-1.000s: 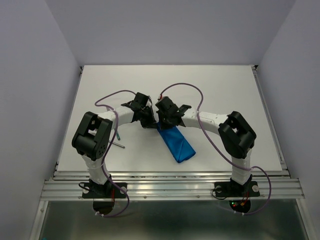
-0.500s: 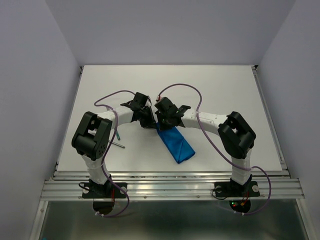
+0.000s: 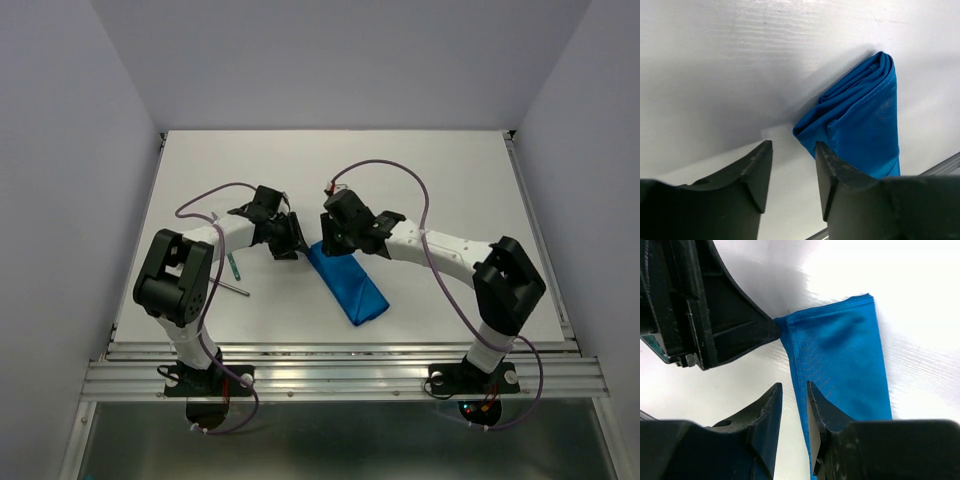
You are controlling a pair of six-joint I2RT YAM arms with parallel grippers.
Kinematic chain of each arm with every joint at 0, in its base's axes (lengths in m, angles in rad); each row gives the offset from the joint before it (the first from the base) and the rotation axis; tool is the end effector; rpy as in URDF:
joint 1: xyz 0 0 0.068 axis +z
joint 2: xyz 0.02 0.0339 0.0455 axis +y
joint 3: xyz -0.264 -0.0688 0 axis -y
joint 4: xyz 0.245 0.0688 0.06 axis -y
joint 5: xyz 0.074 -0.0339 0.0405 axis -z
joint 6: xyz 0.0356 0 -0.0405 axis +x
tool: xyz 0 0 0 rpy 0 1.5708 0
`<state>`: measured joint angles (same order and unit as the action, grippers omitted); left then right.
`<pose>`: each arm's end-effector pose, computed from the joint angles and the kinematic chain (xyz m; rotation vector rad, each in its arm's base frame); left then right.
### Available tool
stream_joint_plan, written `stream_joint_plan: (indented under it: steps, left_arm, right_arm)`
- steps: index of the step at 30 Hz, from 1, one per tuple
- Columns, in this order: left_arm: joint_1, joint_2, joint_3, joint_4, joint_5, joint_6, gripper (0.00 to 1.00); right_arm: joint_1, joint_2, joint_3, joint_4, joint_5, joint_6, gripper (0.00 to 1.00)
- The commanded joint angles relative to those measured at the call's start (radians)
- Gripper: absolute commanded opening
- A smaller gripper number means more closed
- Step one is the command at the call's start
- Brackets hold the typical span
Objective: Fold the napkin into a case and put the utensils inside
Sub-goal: Grasp the top corner of the smaller rectangle folded napkin from the folded napkin.
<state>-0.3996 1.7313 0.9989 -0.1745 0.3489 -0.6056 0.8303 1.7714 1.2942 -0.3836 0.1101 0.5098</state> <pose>0.3183 -0.1477 0.1703 -0.1102 2.6020 -0.8331 0.2654 0.2846 0.2300 -0.3457 2.4565 0.4639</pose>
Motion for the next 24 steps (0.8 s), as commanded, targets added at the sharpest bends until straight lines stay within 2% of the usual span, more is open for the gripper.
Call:
stream_joint_plan:
  steps: [1,4,8,13,15,24]
  left_arm:
    - [0.004,-0.067,-0.022,0.021,0.032,0.012,0.55]
    - [0.004,-0.079,-0.040,0.064,0.061,-0.003,0.75]
    - [0.002,-0.088,-0.065,0.124,0.097,-0.028,0.82]
    - [0.001,-0.067,-0.066,0.144,0.102,-0.040,0.79]
    - [-0.001,-0.049,-0.062,0.147,0.098,-0.042,0.72]
    - [-0.016,0.000,-0.039,0.148,0.094,-0.043,0.59]
  right_arm:
    - [-0.026,-0.087,-0.033,0.043,0.057,0.013,0.32]
    - [-0.045,-0.102,-0.056,0.043,0.068,0.019,0.33]
    - [-0.054,-0.105,-0.067,0.043,0.066,0.026,0.33]
    - [-0.054,-0.098,-0.064,0.043,0.062,0.027,0.33]
    - [-0.054,-0.098,-0.064,0.043,0.057,0.026,0.33]
    - [-0.054,-0.104,-0.070,0.041,0.048,0.026,0.33]
